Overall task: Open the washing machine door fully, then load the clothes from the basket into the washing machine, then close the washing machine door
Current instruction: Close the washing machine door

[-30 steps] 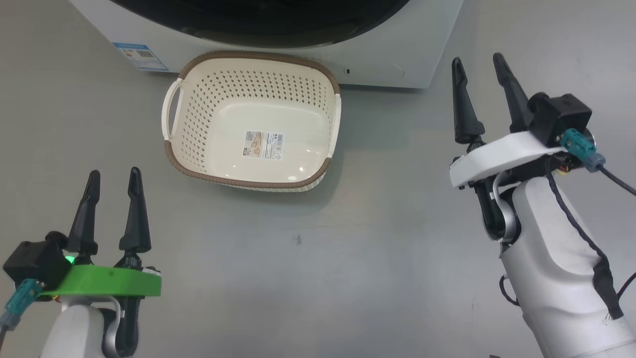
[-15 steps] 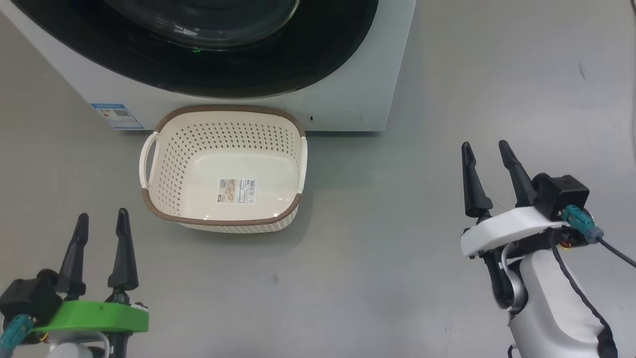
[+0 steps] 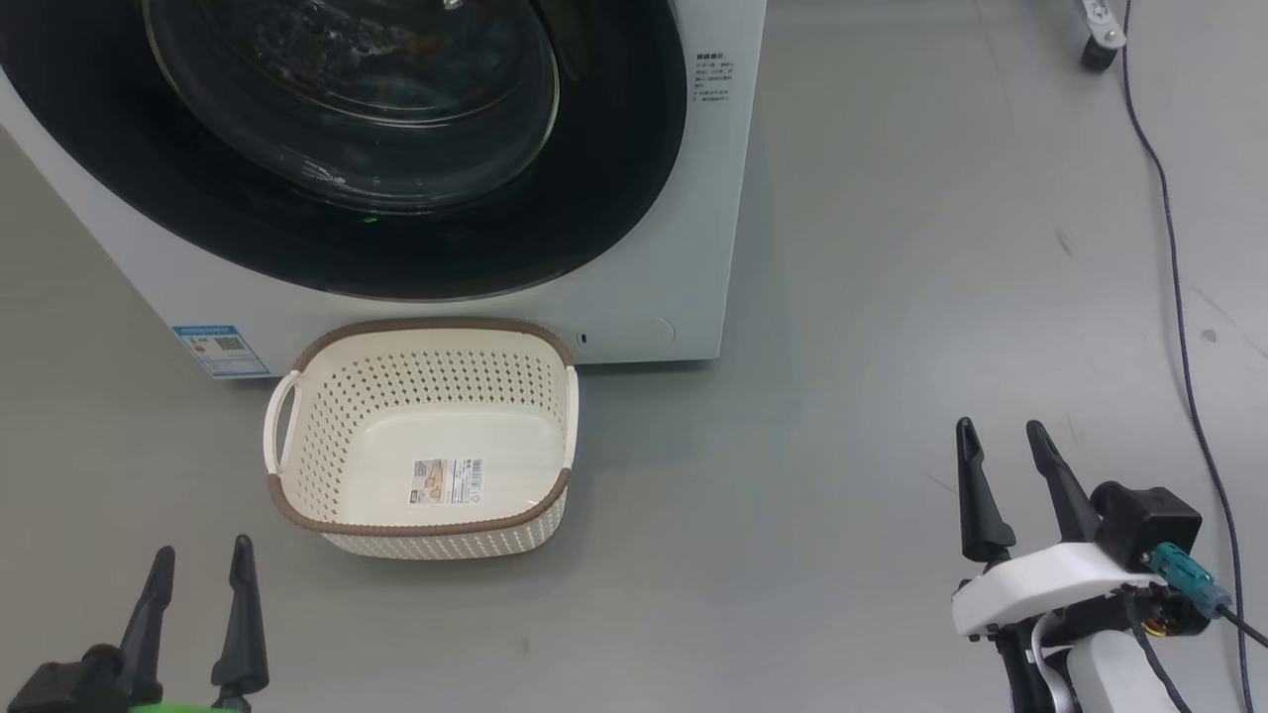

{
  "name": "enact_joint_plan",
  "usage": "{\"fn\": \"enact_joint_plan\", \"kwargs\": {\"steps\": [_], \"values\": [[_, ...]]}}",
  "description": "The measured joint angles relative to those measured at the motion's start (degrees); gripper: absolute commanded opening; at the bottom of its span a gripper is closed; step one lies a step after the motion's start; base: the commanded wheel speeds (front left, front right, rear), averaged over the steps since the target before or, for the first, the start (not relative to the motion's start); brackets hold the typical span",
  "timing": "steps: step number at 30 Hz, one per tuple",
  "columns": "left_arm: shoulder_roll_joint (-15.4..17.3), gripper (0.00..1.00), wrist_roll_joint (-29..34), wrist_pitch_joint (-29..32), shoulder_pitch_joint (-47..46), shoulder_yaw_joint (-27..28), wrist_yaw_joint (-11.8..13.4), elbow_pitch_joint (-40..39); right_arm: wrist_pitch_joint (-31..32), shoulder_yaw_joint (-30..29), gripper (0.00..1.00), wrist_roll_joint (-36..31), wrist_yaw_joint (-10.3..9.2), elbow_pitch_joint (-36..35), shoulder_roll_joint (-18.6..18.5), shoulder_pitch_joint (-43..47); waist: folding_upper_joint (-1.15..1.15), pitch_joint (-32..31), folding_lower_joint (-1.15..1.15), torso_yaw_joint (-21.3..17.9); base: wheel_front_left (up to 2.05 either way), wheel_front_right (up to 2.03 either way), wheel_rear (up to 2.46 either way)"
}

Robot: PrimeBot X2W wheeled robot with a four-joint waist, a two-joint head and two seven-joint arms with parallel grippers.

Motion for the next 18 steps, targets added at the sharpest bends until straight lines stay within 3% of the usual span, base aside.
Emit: {"fn": "enact_joint_plan", "kwargs": {"steps": [18], "values": [[-1.3,1.0,1.86,0.0,6.83,1.72,0.0,-2.72,0.0,-2.6,1.0,-2.1,0.03,-6.16,0.58,8.59,0.0,-6.55,0.0,-1.89,0.0,0.0,0.0]]}}
